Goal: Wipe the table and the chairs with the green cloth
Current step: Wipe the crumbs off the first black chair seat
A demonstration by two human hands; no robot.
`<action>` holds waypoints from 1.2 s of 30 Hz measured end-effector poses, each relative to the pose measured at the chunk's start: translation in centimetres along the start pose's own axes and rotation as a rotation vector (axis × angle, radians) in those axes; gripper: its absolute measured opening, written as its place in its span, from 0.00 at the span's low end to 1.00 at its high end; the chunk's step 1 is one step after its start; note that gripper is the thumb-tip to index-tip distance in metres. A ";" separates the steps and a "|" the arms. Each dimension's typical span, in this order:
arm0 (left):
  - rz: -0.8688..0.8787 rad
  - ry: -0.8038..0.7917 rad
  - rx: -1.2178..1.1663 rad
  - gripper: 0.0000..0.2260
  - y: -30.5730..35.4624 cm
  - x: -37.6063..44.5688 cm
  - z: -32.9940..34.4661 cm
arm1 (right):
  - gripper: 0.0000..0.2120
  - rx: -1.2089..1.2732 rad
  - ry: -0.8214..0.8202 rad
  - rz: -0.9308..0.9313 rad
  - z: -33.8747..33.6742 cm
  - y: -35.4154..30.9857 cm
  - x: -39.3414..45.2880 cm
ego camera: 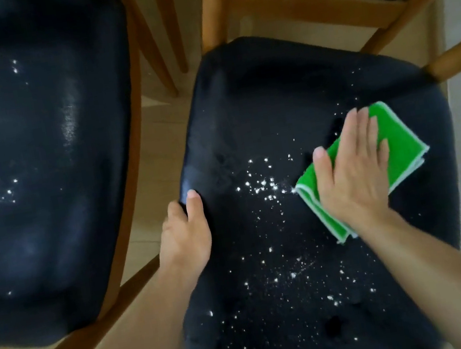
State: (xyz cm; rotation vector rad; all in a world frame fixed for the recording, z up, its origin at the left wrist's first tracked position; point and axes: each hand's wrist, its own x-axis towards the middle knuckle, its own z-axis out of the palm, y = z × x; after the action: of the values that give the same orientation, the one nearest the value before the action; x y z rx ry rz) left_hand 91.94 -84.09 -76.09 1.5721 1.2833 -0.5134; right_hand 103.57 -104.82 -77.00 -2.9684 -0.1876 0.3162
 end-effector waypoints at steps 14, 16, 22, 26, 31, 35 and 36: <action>0.177 0.333 0.194 0.39 -3.4 1.7 2.2 | 0.36 -0.162 -0.176 -0.314 2.5 -3.8 -10.8; 0.182 0.348 0.201 0.39 -3.4 1.6 2.4 | 0.35 -0.206 -0.243 -0.551 2.2 -1.9 -11.4; 0.190 0.447 0.221 0.33 -2.8 1.6 2.9 | 0.34 -0.152 -0.034 -0.276 -0.7 1.3 1.6; 0.204 0.531 0.223 0.23 -2.5 1.5 3.2 | 0.35 -0.098 0.077 0.070 -1.1 -0.1 8.2; 0.202 0.524 0.251 0.23 -2.4 1.5 3.2 | 0.35 -0.077 0.048 -0.027 0.4 -4.9 3.5; 0.193 0.513 0.280 0.25 -2.0 1.2 2.9 | 0.35 -0.187 -0.180 -0.566 2.4 -5.0 -8.9; 0.196 0.511 0.286 0.25 -1.9 1.1 2.8 | 0.36 -0.233 -0.234 -0.702 2.7 -4.0 -11.7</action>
State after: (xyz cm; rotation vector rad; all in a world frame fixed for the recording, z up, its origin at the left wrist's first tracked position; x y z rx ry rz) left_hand 91.30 -86.18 -78.99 2.1388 1.4502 -0.1762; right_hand 91.16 -102.17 -76.62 -2.8248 -1.3216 0.5631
